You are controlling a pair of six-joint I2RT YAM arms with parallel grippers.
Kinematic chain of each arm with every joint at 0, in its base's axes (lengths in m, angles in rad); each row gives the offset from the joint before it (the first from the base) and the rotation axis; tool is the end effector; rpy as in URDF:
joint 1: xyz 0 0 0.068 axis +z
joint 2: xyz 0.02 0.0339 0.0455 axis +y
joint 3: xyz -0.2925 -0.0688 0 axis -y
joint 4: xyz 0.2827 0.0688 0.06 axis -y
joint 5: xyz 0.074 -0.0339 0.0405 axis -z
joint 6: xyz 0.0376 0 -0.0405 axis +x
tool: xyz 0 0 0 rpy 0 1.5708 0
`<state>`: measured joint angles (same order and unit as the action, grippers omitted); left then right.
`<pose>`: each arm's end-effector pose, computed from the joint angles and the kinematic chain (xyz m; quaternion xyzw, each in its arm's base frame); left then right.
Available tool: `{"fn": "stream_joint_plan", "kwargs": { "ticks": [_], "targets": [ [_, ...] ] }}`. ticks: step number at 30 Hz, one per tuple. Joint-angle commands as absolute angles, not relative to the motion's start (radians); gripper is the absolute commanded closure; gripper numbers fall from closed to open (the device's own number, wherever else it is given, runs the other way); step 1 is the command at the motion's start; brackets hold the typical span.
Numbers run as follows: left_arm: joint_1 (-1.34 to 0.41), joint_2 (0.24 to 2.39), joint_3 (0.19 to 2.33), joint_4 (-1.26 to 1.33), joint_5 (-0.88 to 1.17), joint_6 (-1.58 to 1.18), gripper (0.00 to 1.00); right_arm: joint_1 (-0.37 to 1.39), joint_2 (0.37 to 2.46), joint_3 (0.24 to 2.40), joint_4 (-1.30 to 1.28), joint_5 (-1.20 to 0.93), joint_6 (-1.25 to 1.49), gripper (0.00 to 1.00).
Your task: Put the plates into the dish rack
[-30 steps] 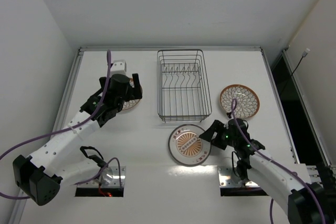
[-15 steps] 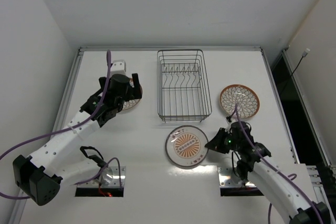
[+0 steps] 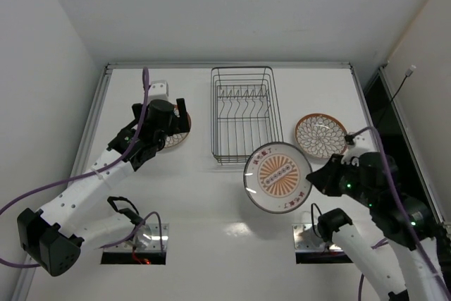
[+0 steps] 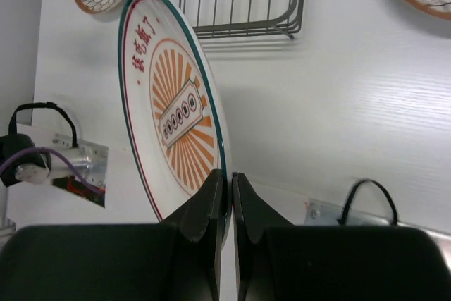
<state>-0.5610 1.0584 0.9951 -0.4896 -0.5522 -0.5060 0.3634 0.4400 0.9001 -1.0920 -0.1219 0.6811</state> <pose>0.2245 -0.1178 0.3548 -0.1097 0.8435 -0.0334 0.5247 0.0655 0.0298 0.3516 0.1136 0.8833 0.2723 0.3643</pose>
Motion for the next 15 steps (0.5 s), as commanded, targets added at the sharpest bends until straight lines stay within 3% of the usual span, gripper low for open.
{"fn": "stream_joint_plan", "kwargs": {
  "ticks": [1, 7, 15],
  "targets": [
    [-0.558, 1.046, 0.994, -0.488, -0.574, -0.517, 0.0, 0.368, 0.5, 1.159, -1.215, -0.005, 0.623, 1.0],
    [-0.558, 1.046, 0.994, -0.488, -0.574, -0.517, 0.0, 0.359, 0.577, 1.305, -1.114, 0.369, 0.632, 1.0],
    [-0.558, 1.064, 0.994, -0.488, -0.574, -0.517, 0.0, 0.371, 0.917, 1.279, -0.737, 0.538, 0.611, 1.0]
  ]
}}
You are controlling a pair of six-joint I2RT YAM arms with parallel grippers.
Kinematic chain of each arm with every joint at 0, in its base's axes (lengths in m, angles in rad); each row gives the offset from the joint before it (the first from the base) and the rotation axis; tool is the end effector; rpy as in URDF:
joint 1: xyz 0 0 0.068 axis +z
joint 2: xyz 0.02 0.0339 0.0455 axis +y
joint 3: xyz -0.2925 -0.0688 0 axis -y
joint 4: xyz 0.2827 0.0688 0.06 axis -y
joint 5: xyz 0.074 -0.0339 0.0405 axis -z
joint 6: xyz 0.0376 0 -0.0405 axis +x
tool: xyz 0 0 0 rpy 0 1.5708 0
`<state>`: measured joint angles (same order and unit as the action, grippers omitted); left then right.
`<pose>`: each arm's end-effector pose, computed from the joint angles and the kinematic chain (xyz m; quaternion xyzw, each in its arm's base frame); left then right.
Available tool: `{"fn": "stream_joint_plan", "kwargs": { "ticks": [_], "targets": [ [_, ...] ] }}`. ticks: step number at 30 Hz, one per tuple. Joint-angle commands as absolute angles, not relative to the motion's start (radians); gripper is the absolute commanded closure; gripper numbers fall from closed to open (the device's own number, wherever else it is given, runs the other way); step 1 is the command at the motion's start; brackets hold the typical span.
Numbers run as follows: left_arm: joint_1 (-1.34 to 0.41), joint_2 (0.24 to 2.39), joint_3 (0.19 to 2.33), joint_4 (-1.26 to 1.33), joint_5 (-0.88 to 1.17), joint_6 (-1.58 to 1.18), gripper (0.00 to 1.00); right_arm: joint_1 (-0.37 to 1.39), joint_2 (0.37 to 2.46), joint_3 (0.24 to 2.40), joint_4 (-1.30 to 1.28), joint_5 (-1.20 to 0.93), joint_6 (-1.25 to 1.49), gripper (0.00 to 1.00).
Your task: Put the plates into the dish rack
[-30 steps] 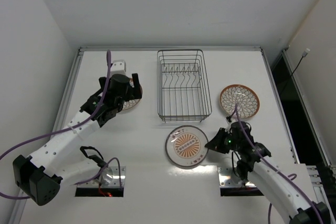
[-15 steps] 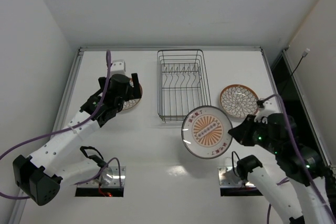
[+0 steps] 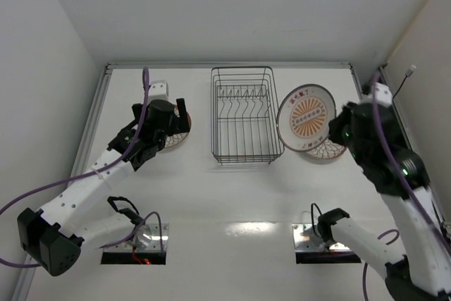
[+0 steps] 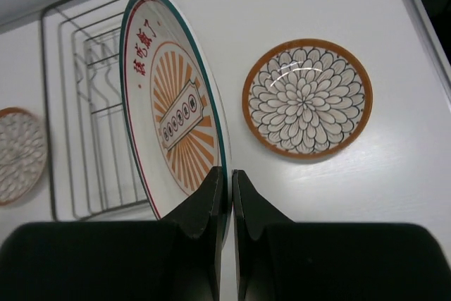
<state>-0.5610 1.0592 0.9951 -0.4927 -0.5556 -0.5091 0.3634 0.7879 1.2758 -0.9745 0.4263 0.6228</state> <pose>0.2245 -0.1177 0.3543 -0.1113 0.8439 -0.0318 0.5239 0.1279 0.0320 0.4558 0.2165 0.8161 0.0791 0.5300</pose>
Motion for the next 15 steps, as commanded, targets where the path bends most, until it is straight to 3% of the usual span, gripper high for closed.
{"fn": "stream_joint_plan", "kwargs": {
  "ticks": [1, 6, 15],
  "targets": [
    [-0.558, 1.065, 0.994, -0.488, -0.574, -0.517, 0.0, 0.371, 0.964, 1.322, -0.695, 0.549, 0.594, 1.0],
    [-0.558, 1.065, 1.003, -0.488, -0.565, -0.517, 0.0, 0.435, 1.266, 1.498, -0.683, 0.707, 0.563, 1.0],
    [-0.558, 1.065, 1.003, -0.479, -0.555, -0.517, 0.0, 0.492, 1.546, 1.683, -0.559, 0.834, 0.365, 1.0]
  ]
}}
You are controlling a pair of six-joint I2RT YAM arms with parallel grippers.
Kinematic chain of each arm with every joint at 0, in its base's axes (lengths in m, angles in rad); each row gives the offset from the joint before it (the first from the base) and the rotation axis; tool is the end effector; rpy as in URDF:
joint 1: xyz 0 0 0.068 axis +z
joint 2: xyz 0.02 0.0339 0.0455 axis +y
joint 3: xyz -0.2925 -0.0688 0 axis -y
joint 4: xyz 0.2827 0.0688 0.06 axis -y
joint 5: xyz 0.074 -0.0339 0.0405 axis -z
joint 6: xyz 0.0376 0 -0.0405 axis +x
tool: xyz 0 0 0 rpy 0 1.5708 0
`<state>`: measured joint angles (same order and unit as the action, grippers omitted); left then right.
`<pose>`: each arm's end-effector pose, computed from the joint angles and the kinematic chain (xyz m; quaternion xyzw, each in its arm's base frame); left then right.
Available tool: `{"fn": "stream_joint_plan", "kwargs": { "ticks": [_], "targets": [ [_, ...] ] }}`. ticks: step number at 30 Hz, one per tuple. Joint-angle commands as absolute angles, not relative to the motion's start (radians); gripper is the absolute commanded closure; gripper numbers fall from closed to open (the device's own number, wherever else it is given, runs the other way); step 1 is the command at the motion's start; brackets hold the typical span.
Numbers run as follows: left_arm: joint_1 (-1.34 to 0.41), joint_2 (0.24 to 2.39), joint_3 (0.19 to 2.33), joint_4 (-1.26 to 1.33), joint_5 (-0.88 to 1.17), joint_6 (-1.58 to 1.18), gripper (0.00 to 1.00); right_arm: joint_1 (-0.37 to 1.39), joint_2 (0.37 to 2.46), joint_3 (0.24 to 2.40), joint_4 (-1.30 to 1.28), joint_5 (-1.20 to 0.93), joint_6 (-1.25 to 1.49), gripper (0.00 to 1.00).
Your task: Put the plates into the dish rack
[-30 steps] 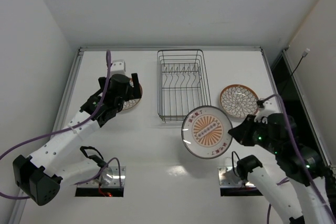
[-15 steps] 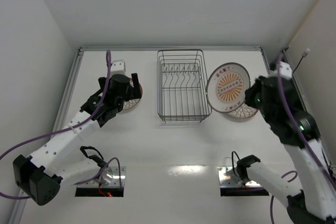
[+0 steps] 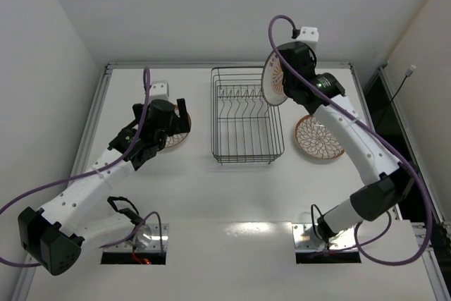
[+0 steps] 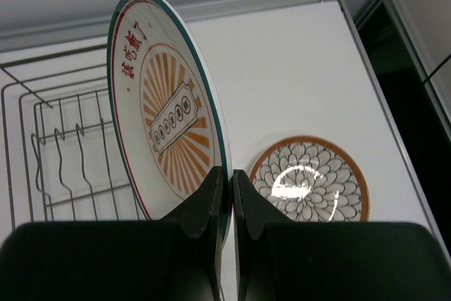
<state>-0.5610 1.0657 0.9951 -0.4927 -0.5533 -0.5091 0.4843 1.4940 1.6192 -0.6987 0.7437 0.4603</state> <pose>0.2258 -0.1186 0.3528 -0.1099 0.8456 -0.0310 0.5214 0.3269 0.1432 0.4448 0.1639 0.8202 -0.0815 0.5419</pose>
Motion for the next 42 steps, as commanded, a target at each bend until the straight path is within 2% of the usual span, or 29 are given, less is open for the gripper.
{"fn": "stream_joint_plan", "kwargs": {
  "ticks": [1, 23, 38, 40, 42],
  "targets": [
    [-0.558, 1.065, 1.003, -0.479, -0.555, -0.517, 0.0, 0.492, 1.563, 1.683, -0.545, 0.847, 0.35, 1.0],
    [-0.558, 1.074, 1.003, -0.479, -0.546, -0.508, 0.0, 0.492, 1.796, 1.609, -0.368, 0.903, 0.23, 1.0],
    [-0.558, 1.074, 1.003, -0.479, -0.537, -0.508, 0.0, 0.544, 1.839, 1.499, -0.339, 0.925, 0.249, 1.0],
    [-0.558, 1.074, 1.003, -0.479, -0.537, -0.508, 0.0, 0.56, 1.851, 1.499, -0.339, 0.925, 0.249, 0.92],
    [-0.558, 1.074, 1.003, -0.479, -0.537, -0.508, 0.0, 0.586, 1.862, 1.499, -0.348, 0.934, 0.249, 0.92]
  ]
}}
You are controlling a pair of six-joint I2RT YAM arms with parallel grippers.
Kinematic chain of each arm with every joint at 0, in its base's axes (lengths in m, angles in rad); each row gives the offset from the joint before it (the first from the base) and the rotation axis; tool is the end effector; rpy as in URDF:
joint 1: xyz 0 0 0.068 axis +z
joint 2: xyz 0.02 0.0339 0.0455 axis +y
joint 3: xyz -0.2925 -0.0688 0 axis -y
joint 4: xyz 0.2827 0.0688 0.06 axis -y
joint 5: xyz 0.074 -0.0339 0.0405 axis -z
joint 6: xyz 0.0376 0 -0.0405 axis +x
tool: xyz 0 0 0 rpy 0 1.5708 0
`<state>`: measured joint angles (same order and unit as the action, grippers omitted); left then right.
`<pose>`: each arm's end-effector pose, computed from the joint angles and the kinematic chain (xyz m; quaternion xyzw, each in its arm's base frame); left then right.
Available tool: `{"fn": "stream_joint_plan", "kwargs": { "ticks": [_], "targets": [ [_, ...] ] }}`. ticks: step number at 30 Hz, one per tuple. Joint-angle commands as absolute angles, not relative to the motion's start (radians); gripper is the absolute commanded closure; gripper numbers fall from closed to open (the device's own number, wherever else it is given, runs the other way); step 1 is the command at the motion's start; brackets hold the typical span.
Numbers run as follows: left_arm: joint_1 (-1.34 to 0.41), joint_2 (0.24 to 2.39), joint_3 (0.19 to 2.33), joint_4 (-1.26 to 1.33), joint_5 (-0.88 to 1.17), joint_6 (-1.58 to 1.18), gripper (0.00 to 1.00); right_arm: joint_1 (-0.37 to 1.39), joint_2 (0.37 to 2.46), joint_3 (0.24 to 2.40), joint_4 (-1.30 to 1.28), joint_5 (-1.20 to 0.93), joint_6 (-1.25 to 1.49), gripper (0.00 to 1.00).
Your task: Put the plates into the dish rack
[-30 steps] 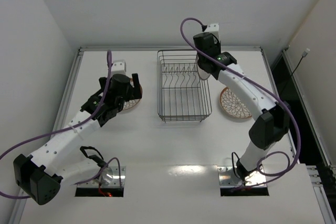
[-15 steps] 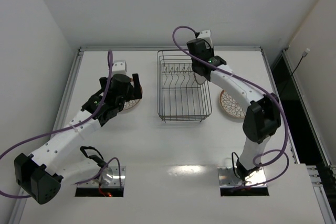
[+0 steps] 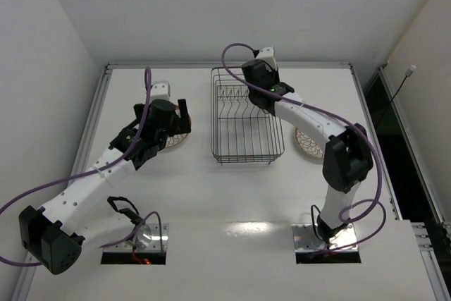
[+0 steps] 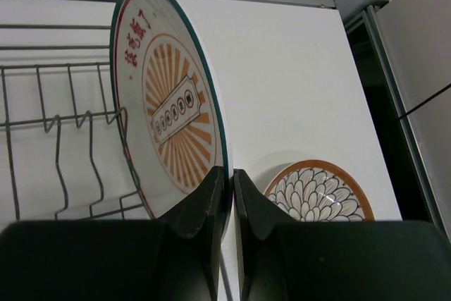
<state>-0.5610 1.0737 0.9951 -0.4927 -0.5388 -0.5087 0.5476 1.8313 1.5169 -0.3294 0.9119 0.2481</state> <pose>0.2274 -0.1201 0.3508 -0.1054 0.8491 -0.0345 0.5165 0.4085 0.2143 0.3075 0.0748 0.8235 -0.2076 0.5227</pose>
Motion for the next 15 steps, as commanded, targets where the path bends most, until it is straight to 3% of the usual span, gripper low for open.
{"fn": "stream_joint_plan", "kwargs": {
  "ticks": [1, 9, 12, 15],
  "targets": [
    [-0.558, 1.074, 1.003, -0.479, -0.537, -0.508, 0.0, 0.604, 1.874, 1.499, -0.348, 0.946, 0.259, 0.92],
    [-0.558, 1.074, 1.003, -0.479, -0.537, -0.508, 0.0, 0.663, 1.951, 1.557, -0.486, 1.048, 0.375, 0.89],
    [-0.558, 1.074, 1.003, -0.479, -0.537, -0.508, 0.0, 0.672, 1.976, 1.597, -0.566, 1.048, 0.452, 0.81],
    [-0.558, 1.074, 1.003, -0.479, -0.537, -0.508, 0.0, 0.672, 1.976, 1.617, -0.603, 1.048, 0.483, 0.6]
  ]
}}
